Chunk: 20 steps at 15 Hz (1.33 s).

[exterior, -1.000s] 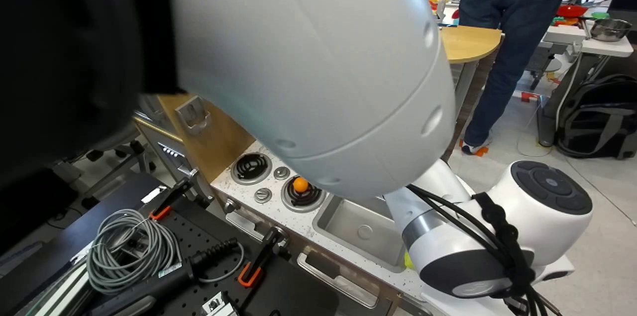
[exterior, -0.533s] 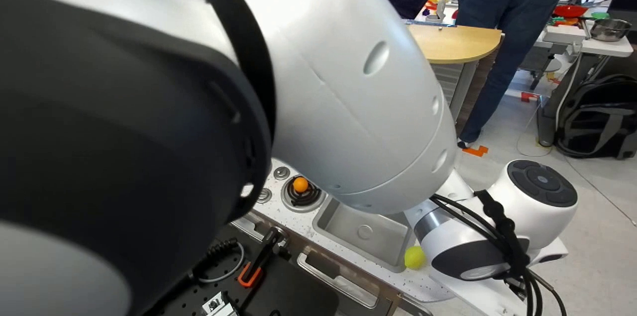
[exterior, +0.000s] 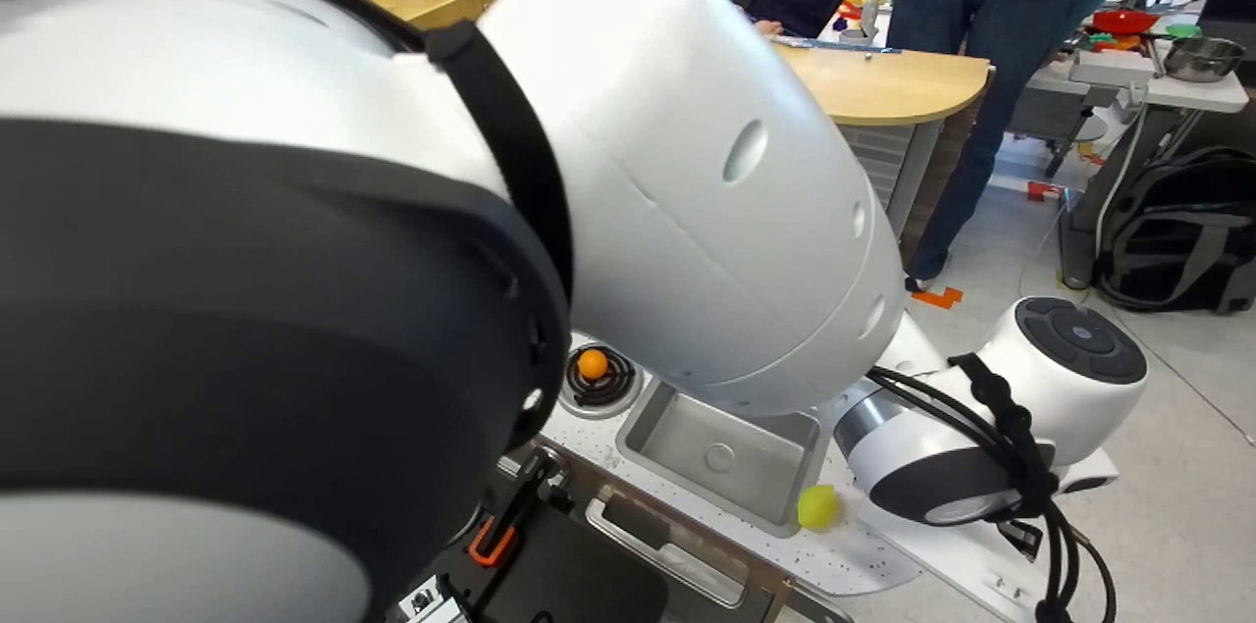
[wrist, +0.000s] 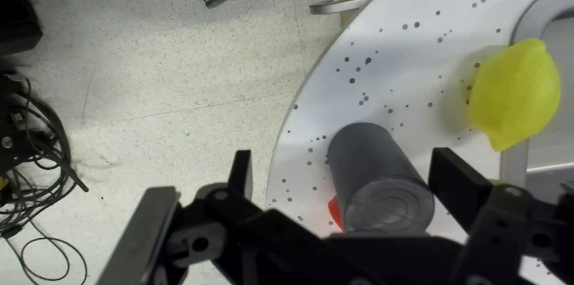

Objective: Pick up the grey object and put it in cup

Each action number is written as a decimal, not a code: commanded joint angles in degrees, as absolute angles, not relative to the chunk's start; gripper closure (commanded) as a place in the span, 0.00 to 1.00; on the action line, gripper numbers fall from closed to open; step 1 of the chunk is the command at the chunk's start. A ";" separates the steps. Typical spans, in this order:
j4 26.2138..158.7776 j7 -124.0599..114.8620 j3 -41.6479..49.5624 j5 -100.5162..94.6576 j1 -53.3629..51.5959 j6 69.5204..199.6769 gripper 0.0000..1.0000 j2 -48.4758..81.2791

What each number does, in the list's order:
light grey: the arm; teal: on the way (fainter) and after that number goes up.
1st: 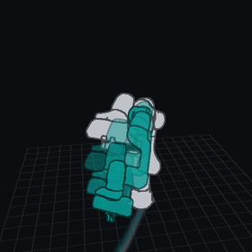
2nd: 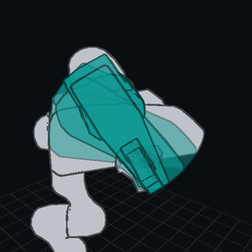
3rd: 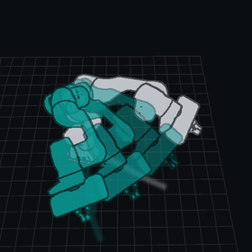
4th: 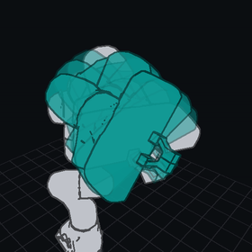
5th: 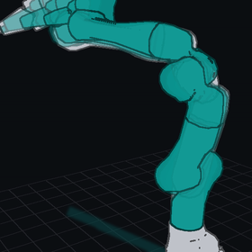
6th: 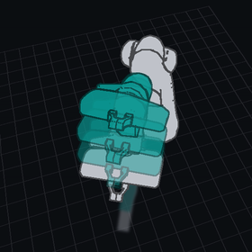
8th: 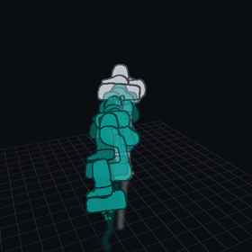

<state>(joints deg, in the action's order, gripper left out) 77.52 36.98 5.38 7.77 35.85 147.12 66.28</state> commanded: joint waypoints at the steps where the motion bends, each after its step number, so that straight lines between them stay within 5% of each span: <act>1: 71.62 36.31 3.12 5.96 37.71 144.36 0.00 69.89; 5: 68.86 36.90 2.28 5.80 37.52 143.71 0.01 72.15; 7: 67.93 37.14 1.97 5.61 37.27 144.11 0.25 72.92; 15: 69.92 38.46 2.97 4.89 36.44 145.45 0.80 70.15; 20: 72.31 39.00 1.36 6.73 37.64 142.81 0.83 65.43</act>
